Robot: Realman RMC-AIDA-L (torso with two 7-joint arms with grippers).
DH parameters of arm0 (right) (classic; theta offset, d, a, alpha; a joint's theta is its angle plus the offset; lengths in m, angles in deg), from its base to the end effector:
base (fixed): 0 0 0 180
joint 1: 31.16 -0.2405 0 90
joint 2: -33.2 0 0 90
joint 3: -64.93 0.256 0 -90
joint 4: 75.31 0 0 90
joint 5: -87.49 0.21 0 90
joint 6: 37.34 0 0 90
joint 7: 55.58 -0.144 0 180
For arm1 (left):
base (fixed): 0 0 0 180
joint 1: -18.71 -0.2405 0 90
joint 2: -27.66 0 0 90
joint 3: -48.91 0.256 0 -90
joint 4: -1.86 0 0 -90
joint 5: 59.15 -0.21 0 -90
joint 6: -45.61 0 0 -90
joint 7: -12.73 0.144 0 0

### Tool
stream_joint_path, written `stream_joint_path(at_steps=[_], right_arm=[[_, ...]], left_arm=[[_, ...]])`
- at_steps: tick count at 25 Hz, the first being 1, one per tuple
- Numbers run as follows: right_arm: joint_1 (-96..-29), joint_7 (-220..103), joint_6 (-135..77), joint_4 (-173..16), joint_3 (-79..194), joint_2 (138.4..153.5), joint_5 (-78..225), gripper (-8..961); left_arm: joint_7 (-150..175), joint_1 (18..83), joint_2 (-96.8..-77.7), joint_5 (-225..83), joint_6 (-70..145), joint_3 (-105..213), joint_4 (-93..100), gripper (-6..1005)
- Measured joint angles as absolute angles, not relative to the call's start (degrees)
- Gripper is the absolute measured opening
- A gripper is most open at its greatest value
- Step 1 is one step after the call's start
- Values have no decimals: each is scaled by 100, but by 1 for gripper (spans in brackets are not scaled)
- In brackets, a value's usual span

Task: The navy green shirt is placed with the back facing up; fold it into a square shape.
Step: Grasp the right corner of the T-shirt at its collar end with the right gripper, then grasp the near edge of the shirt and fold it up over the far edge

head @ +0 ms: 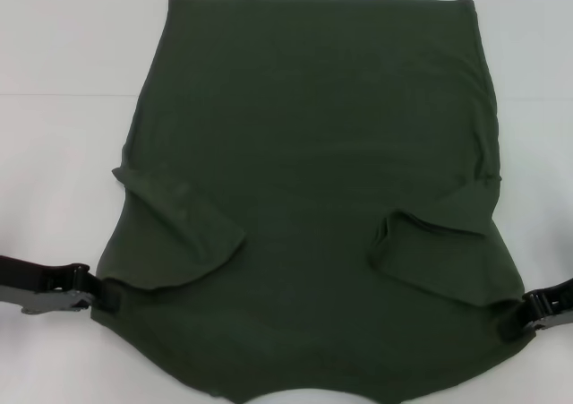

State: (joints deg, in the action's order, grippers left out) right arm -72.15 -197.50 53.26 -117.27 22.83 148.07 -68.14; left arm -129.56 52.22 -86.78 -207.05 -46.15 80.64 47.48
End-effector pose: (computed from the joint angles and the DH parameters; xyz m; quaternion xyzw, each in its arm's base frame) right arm 0.2914 0.3488 0.0228 -0.7861 0.6035 -0.0971 0.0912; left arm -0.3200 0.3288 0.0502 -0.7291 -0.6739 -0.0391 0.1131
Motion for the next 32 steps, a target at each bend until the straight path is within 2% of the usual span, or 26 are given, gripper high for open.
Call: stream_joint_path(at_steps=[4, 11, 17, 28, 32], right_arm=[[-7248, -19649, 5356, -11703, 2294, 14797, -6788, 61], [-7117, -19015, 6494, -11745, 2334, 14760, -6309, 67], [-6738, -18365, 7445, -11694, 2306, 14793, -6175, 73], [-6552, -17913, 7607, -11040, 2273, 14802, -6179, 83], [-6615, -17912, 7600, -11071, 2566, 14788, -6155, 86]], left_arm=[[-12956, 5227, -8674, -20706, -4631, 8064, 4744, 31], [-12767, 5195, -8524, -20637, -5497, 7960, 4639, 32], [-12505, 4978, -8503, -20715, -6402, 7791, 4616, 31], [-12083, 4808, -8505, -20908, -7184, 7790, 4354, 31], [-12076, 4905, -8447, -20679, -7183, 7417, 4293, 31]])
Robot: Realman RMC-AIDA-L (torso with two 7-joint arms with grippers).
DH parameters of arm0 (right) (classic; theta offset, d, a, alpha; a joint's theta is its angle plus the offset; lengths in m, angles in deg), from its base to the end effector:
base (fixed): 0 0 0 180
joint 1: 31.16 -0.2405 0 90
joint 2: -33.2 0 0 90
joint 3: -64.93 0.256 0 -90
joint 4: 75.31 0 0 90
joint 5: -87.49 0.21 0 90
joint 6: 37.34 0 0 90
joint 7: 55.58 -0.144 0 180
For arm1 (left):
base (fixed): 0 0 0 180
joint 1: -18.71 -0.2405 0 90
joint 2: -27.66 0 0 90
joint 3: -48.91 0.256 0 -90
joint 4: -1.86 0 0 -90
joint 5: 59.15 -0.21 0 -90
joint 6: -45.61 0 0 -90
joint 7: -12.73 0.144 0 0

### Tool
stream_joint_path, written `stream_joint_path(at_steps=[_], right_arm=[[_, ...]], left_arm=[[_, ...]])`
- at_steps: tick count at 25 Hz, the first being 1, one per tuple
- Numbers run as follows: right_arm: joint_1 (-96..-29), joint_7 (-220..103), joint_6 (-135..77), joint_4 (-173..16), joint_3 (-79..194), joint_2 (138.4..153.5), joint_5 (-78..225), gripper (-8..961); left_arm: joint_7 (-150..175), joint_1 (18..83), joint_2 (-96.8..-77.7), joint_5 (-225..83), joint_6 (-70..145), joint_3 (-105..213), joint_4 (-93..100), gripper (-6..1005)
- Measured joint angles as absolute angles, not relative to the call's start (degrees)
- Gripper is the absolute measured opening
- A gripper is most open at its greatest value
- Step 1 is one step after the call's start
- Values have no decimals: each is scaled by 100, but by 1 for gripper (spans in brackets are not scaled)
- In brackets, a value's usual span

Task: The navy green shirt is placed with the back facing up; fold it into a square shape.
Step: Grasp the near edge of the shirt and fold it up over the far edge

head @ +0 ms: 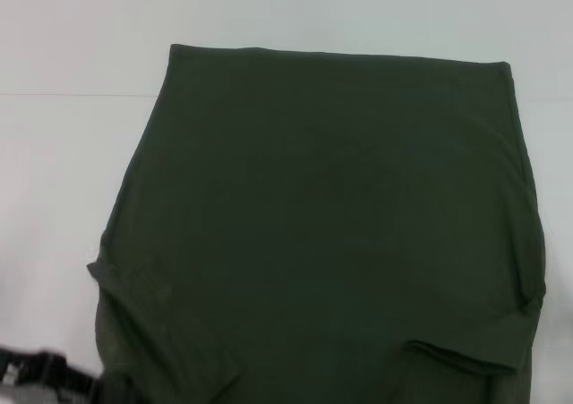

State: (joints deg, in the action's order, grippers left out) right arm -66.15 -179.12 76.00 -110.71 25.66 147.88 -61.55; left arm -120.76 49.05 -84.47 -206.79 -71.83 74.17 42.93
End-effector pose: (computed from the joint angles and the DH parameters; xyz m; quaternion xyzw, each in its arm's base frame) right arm 0.2877 0.2627 0.0123 0.8165 -0.5508 0.0361 0.1691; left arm -0.3082 0.2585 0.0604 0.7418 0.6591 0.0655 0.1046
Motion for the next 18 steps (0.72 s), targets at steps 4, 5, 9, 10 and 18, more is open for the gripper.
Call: stream_joint_path(at_steps=[4, 5, 9, 10, 18], right_arm=[[-6693, -17956, 7597, -11079, 3057, 14644, -5894, 90], [-6705, -17991, 7586, -11066, 3212, 14574, -5754, 91], [-6688, -18190, 7375, -11021, 3813, 14333, -5215, 94], [-6673, -18251, 7270, -11007, 3967, 14285, -5051, 95], [-6557, -18469, 6367, -10798, 4617, 14114, -4381, 102]], left_arm=[[-12208, 5065, -8351, -20223, -7084, 6925, 4179, 31], [-12267, 5112, -8336, -20125, -7002, 6778, 4172, 31], [-12368, 5255, -8308, -19775, -6642, 6485, 4153, 30], [-12370, 5304, -8301, -19637, -6468, 6465, 4103, 30], [-12371, 5510, -8319, -19288, -5124, 6464, 3760, 30]])
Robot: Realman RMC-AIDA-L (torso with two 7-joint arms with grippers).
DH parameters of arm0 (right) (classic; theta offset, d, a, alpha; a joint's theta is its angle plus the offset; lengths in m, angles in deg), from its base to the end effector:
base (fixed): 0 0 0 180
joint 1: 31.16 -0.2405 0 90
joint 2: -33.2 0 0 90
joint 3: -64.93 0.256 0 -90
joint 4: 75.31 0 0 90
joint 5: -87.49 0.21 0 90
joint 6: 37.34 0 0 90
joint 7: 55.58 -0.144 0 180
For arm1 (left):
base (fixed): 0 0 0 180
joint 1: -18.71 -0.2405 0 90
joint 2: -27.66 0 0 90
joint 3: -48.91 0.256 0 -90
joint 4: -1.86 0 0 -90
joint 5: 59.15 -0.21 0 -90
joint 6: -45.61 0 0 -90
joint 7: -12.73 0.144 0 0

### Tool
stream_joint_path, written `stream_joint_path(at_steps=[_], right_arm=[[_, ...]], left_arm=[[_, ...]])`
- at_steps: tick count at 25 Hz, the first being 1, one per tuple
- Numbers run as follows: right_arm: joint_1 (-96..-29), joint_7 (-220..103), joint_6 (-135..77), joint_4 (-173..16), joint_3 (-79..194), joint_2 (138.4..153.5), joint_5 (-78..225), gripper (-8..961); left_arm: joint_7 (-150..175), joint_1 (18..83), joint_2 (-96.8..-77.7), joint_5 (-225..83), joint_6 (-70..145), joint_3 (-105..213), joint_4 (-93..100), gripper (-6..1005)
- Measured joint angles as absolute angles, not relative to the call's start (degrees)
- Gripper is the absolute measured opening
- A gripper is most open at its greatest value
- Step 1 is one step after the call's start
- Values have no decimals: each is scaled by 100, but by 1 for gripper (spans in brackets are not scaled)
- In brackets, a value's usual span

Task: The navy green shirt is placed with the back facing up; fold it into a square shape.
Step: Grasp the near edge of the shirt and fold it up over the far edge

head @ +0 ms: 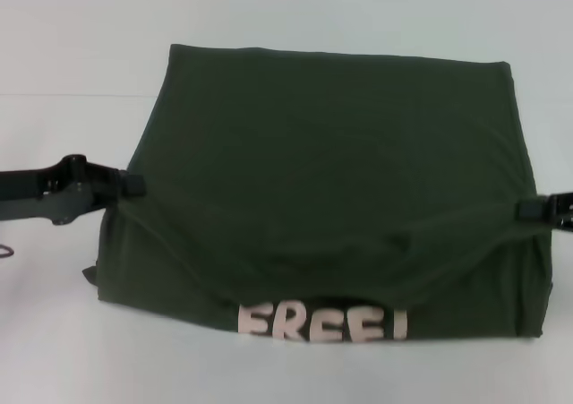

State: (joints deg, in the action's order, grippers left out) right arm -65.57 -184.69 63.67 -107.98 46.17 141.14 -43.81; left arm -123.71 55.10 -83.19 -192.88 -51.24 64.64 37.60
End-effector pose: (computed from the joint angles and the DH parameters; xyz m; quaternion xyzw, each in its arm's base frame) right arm 0.2967 0.3329 0.0843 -0.7514 0.6078 0.2550 0.0316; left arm -0.2905 0.3485 0.0761 -0.7100 -0.6502 -0.2653 0.0523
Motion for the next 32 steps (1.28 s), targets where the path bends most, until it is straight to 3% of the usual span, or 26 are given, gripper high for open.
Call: stream_joint_path(at_steps=[6, 16, 23, 27, 32], right_arm=[[-6419, -18402, 5645, -10613, 4642, 14145, -3874, 108], [-6501, -17962, 4589, -10564, 4570, 14322, -3471, 117], [-6577, -17660, 3820, -10610, 4345, 14503, -3484, 123], [-6579, -17584, 3546, -10610, 4337, 14521, -3492, 126], [-6611, -17560, 3479, -10627, 4337, 14524, -3476, 131]], left_arm=[[-12220, 5425, -8422, -18930, -4505, 6442, 3687, 30], [-11796, 5472, -8693, -18485, -3701, 6474, 3631, 31], [-11368, 5517, -9016, -18249, -2824, 6475, 3572, 31], [-11155, 5548, -9135, -17972, -2472, 6478, 3560, 32], [-11000, 5725, -9155, -17879, -2351, 6489, 3559, 32]])
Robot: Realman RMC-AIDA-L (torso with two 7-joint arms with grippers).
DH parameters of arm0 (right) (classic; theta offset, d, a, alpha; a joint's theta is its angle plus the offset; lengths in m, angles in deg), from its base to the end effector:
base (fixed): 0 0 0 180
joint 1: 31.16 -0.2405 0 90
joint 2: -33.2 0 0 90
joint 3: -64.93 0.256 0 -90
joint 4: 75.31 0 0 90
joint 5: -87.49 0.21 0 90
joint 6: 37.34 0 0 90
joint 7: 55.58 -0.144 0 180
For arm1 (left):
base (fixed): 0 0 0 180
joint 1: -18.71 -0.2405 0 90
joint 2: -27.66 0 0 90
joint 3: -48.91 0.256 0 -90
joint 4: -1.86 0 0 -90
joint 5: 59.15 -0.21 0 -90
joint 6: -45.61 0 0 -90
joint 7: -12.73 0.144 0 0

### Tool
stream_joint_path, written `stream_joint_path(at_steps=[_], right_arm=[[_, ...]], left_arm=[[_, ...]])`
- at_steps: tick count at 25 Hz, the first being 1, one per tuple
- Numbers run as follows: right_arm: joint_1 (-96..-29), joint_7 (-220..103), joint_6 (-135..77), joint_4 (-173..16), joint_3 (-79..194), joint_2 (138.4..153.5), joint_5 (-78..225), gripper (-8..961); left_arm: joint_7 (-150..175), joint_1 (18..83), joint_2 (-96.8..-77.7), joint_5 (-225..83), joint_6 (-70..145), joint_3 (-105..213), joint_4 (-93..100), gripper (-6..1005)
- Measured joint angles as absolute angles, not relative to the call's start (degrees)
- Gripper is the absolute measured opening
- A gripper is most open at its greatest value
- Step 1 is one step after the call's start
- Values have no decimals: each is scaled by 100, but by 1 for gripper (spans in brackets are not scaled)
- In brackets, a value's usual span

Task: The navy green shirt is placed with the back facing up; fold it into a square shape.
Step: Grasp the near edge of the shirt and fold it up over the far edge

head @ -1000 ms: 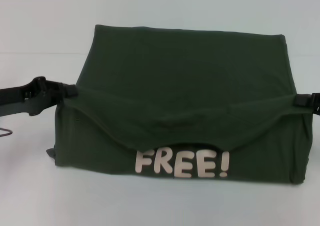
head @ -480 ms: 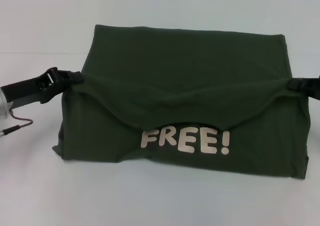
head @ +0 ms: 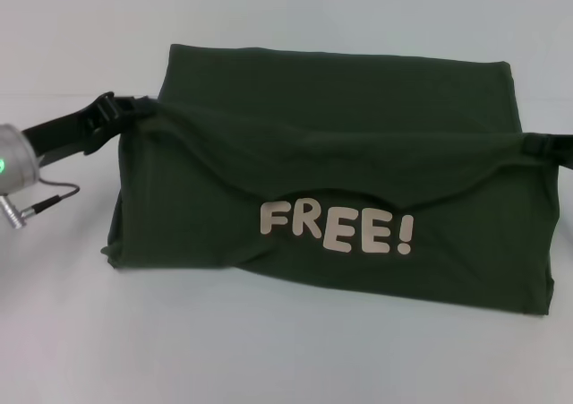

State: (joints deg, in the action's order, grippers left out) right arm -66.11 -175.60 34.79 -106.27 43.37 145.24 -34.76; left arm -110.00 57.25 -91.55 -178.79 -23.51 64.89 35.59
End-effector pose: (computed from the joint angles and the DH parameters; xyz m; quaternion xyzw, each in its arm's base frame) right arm 0.3190 0.3850 0.0677 -0.7192 0.5812 0.2941 0.2415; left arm -0.2836 0.4012 0.0387 -0.6744 -0.5966 -0.3714 0.2266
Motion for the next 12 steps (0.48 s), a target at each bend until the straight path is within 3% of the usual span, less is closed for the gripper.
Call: stream_joint_path(at_steps=[12], right_arm=[[-6668, -17508, 3129, -10604, 4111, 14599, -3471, 142]], left_arm=[[-10671, 6030, -9195, -17812, -1870, 6792, 3639, 31]])
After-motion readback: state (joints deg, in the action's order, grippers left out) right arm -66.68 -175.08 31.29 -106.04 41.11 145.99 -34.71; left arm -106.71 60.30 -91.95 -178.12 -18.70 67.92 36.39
